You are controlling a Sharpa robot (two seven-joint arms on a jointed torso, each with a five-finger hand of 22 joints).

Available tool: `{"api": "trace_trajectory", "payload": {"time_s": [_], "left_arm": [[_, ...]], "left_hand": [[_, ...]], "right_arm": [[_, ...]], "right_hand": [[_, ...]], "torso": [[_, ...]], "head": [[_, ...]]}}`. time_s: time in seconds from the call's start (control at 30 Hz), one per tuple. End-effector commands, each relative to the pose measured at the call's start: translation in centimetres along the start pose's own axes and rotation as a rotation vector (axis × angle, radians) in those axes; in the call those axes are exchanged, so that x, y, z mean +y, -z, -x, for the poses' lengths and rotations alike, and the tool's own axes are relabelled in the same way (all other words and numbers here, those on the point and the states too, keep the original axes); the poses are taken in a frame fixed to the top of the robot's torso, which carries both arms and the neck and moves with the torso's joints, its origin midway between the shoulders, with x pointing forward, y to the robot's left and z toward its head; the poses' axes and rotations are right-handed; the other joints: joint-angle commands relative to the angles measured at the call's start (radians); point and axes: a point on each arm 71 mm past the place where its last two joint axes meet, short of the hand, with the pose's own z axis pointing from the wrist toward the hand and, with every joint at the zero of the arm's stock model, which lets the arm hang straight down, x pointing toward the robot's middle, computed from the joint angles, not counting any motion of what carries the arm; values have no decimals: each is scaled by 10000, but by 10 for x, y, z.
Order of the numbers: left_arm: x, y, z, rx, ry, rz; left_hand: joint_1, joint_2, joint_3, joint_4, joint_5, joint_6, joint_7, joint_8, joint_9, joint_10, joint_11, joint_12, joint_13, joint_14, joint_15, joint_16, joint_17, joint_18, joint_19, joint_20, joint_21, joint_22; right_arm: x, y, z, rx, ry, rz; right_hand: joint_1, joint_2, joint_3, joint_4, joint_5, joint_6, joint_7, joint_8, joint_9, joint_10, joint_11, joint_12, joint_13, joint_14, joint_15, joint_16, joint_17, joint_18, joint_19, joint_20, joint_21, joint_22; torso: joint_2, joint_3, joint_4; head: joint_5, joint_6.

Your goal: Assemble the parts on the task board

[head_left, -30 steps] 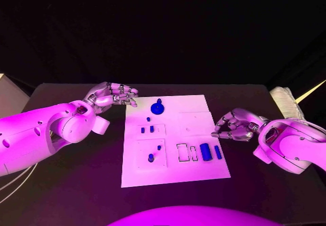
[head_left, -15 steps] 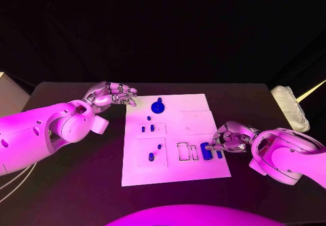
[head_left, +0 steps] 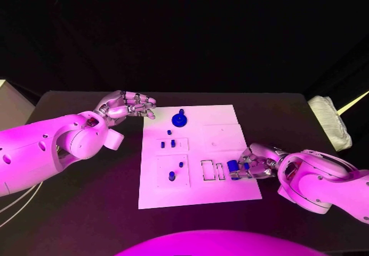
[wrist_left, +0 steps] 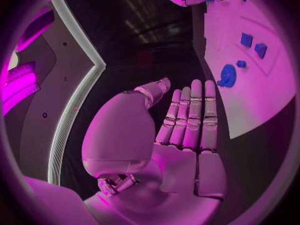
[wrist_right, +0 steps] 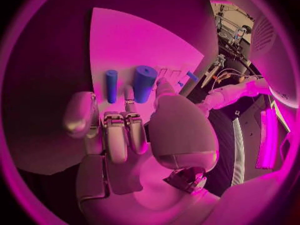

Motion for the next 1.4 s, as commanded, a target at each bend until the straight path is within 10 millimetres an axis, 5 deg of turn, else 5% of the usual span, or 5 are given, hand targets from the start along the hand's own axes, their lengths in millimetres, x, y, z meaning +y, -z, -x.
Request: {"api": "trace_trajectory", "payload": {"time_s": [0.03, 0.5, 0.57, 0.97, 1.4], "left_arm": [[-1, 0, -2, 151, 67, -83], [-1, 0, -2, 180, 78, -48], [-1, 0, -2, 182, 79, -44], [0, 0, -2, 179, 81, -2], [1, -2, -3, 236, 100, 30]], "left_hand": [[-19, 96, 19, 55, 31, -84, -20, -59, -12, -79, 2, 53, 16, -61, 8, -48, 15, 102, 63, -15, -60, -14], [-19, 92, 13, 63, 31, -85, -18, -58, -13, -84, 3, 61, 18, -62, 9, -48, 24, 103, 73, -14, -75, -26], [-26, 93, 9, 71, 30, -85, -17, -58, -14, -86, 4, 63, 19, -62, 10, -48, 27, 103, 76, -13, -80, -30], [-31, 95, 7, 77, 31, -85, -16, -58, -14, -87, 5, 65, 20, -61, 10, -47, 28, 103, 78, -12, -83, -32], [-31, 95, 7, 77, 31, -85, -16, -58, -14, -87, 5, 65, 20, -61, 10, -47, 28, 103, 78, -12, -83, -32]], "right_arm": [[3, -2, -5, 5, 982, 66], [6, -11, -13, -425, 703, -178], [5, -10, -14, -325, 148, -277], [9, -2, -8, 37, -2909, -519], [27, -2, 1, 579, -3158, -196]], "right_hand": [[-107, -1, -60, 2, -46, 59, -26, 52, -8, 1039, -78, 35, 2629, 1023, -76, 51, 2630, -91, 86, 15, 62, 16], [1131, 465, 314, -81, 354, 221, -142, 264, 115, 1040, -182, 36, 2630, 1023, -162, 51, 2630, -107, 121, -54, 150, 149], [1293, 565, 495, -60, 932, 353, -209, 346, 131, 1040, -240, 36, 2630, 1023, -207, 51, 2630, -123, 157, -87, 253, 229], [1150, 735, 712, -32, 1283, 617, -345, 526, 163, 1040, -359, 36, 2630, 1023, -303, 51, 2630, -127, 170, -165, 278, 283], [710, 757, 724, -30, 1136, 682, -385, 611, 172, 1040, -401, 36, 2630, 1023, -346, 51, 2630, -131, 176, -213, 279, 317]], "torso": [[10, 11, 3], [-10, -9, 5], [-13, -6, 9], [-27, -20, 6], [-5, -7, 5]], "head": [[-6, -9], [-17, -45], [-22, -42], [-20, -8], [-35, 21]]}}
